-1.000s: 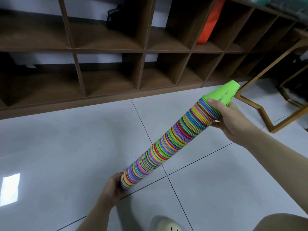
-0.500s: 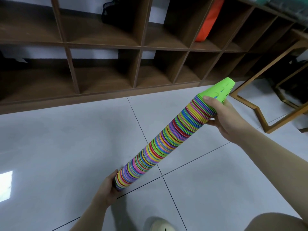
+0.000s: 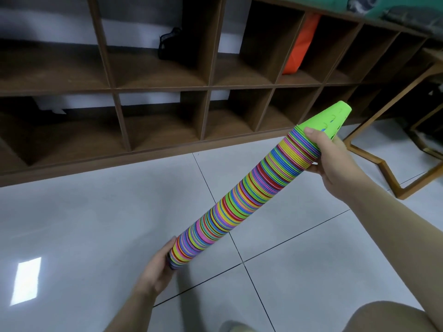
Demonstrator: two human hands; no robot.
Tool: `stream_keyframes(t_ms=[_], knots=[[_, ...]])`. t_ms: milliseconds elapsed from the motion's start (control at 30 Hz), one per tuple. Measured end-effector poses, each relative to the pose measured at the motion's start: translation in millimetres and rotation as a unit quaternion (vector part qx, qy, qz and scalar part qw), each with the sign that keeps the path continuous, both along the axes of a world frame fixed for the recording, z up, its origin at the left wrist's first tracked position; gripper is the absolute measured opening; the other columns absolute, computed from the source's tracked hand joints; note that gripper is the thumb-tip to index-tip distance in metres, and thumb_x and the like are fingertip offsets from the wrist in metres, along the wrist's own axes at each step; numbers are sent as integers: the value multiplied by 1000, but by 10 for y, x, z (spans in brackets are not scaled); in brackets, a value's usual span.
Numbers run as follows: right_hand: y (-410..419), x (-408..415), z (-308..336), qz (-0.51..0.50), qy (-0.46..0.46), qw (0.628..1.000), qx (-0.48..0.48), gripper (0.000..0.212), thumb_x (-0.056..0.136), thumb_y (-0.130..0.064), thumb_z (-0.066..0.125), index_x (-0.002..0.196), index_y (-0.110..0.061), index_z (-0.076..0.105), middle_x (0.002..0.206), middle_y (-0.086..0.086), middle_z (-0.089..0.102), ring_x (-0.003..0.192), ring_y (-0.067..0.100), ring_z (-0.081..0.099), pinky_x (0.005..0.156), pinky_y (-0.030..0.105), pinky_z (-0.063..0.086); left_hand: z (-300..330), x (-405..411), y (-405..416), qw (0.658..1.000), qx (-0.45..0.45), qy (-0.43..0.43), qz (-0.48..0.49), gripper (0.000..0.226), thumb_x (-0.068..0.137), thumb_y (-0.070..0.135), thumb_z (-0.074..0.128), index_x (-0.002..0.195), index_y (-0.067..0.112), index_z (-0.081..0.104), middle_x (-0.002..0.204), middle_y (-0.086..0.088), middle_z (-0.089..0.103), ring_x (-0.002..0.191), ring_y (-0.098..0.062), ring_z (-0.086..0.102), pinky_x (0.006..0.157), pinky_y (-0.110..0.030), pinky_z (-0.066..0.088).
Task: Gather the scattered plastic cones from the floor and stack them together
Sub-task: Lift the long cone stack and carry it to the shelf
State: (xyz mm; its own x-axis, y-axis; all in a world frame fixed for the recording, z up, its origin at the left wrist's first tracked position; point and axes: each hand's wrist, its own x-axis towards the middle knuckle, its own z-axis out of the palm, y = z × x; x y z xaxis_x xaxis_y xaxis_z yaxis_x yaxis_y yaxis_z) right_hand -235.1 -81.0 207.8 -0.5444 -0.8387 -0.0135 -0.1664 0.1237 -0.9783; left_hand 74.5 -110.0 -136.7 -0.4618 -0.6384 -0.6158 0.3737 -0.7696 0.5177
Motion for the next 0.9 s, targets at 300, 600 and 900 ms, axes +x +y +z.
stream_keyframes(t_ms=[300, 600, 900], knots=[[165, -50, 520, -122, -133, 972, -148, 38, 96, -42, 59, 127, -22, 51, 104, -5, 68, 97, 9, 70, 86, 34, 58, 1412, 572, -434, 964, -253, -67, 44, 42, 89, 11, 64, 127, -7, 61, 124, -20, 68, 119, -31, 65, 99, -34, 54], [213, 240, 805, -89, -252, 937, -225, 45, 93, -50, 52, 125, -18, 52, 100, -1, 65, 94, 10, 68, 86, 35, 58, 3022, 1288, -456, 875, -385, -256, 144, 64, 68, 37, 89, 118, 9, 61, 107, -14, 72, 101, -28, 70, 85, -37, 57], [82, 766, 818, -43, -325, 912, -247, 41, 94, -53, 47, 115, -19, 52, 88, -3, 66, 85, 10, 68, 85, 36, 56, 4084, 1973, -346, 800, -439, -368, 179, 60, 72, 38, 82, 122, 14, 59, 105, -5, 72, 95, -19, 72, 77, -28, 59]])
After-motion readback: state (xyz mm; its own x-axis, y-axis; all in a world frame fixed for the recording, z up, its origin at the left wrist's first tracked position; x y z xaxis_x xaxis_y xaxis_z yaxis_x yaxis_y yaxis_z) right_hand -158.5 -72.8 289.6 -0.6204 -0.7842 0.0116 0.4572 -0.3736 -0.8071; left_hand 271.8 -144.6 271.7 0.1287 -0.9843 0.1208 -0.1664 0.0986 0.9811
